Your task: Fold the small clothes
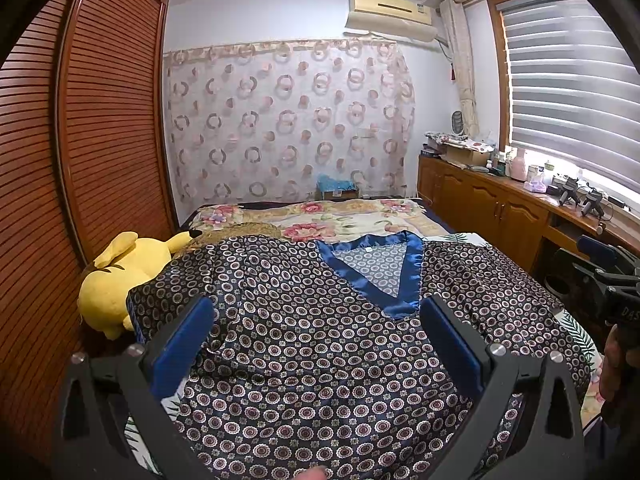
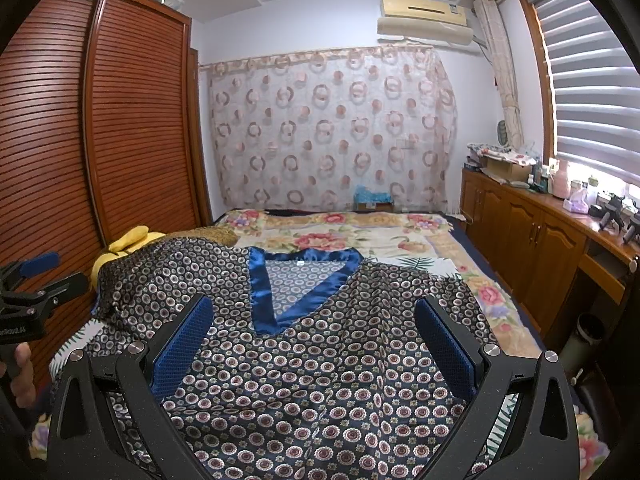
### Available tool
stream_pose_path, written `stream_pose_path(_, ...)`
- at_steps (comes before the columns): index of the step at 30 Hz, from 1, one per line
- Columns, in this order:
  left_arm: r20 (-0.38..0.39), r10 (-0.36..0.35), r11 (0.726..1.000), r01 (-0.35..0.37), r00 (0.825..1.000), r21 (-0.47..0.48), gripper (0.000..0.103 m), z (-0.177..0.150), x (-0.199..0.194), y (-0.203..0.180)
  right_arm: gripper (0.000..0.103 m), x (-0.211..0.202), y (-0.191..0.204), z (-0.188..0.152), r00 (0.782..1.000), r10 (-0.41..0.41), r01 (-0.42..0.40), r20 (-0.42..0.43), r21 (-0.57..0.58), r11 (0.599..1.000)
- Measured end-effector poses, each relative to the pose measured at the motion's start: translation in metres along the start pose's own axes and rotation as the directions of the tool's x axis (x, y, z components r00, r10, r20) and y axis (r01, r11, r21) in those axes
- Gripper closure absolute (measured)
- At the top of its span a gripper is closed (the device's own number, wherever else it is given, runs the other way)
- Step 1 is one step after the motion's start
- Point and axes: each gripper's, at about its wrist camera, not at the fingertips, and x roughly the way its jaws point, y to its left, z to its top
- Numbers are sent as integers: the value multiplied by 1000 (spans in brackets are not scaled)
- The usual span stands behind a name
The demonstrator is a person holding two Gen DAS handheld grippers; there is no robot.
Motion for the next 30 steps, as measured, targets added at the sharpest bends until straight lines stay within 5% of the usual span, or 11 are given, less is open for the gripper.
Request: stream_pose_path(30, 3, 4, 1000, -4, 1000, 5, 0, 2, -1, 1, 0, 0, 3, 3, 1000, 0, 0, 1, -1, 1000)
